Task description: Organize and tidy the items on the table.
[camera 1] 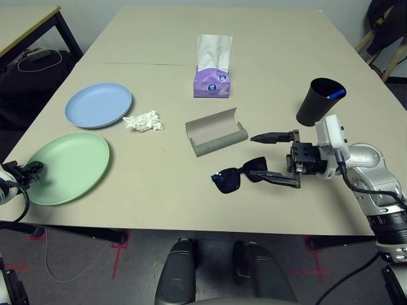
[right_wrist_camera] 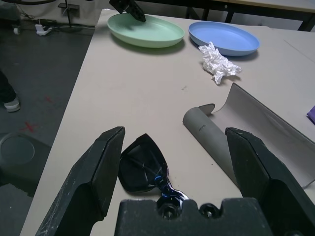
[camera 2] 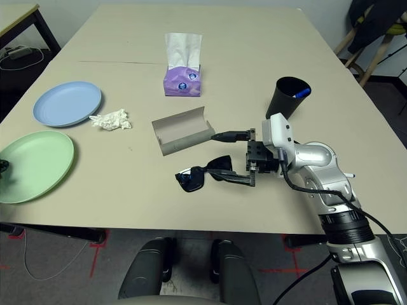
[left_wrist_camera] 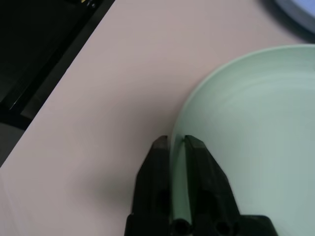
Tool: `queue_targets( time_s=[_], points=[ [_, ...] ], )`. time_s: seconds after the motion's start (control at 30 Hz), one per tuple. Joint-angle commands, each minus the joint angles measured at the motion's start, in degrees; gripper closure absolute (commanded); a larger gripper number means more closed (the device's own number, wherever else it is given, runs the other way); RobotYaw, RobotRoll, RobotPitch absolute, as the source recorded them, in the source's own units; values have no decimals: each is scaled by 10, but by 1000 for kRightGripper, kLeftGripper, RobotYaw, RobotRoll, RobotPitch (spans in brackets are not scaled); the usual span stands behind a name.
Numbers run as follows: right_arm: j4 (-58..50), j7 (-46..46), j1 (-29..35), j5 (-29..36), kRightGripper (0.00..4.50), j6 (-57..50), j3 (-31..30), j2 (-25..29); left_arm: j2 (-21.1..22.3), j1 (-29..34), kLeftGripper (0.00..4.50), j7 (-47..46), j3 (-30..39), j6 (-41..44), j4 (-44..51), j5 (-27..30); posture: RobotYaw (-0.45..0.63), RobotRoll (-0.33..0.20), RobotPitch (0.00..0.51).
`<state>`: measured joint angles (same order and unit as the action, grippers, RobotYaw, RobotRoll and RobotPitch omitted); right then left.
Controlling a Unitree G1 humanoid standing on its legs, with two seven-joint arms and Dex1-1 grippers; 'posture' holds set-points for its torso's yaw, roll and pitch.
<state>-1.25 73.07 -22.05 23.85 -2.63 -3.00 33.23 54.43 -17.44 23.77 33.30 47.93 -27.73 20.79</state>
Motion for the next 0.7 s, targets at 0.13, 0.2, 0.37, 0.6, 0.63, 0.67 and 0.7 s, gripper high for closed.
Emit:
queue_targets(
  time_s=[0.13, 0.2, 0.37, 0.6, 0.63, 0.67, 0.7],
  points=[
    [3, 2, 3, -4, 0, 12, -5, 1, 1, 8, 4474, 8, 1, 8, 3, 2, 130, 0, 140],
    [5, 3, 2, -5, 0, 13, -6, 1, 0, 14, 4474, 18, 3, 14, 15, 8, 130, 0, 140],
    [16, 6, -3, -7, 0, 19, -7, 1, 5, 37, 4474, 47, 14, 34, 45, 26, 134, 0, 139],
    [25, 8, -9, -10, 0, 25, -10, 0, -4, 74, 4474, 85, 40, 91, 146, 80, 138, 0, 136],
    [26, 8, -10, -10, 0, 25, -10, 0, -9, 80, 4474, 84, 46, 103, 169, 89, 138, 0, 136],
    [26, 8, -11, -10, 0, 25, -11, 0, -14, 86, 4474, 80, 52, 113, 189, 96, 138, 0, 136],
    [27, 8, -12, -10, 0, 25, -11, -1, -21, 89, 4474, 73, 62, 121, 205, 101, 138, 0, 136]
  ],
)
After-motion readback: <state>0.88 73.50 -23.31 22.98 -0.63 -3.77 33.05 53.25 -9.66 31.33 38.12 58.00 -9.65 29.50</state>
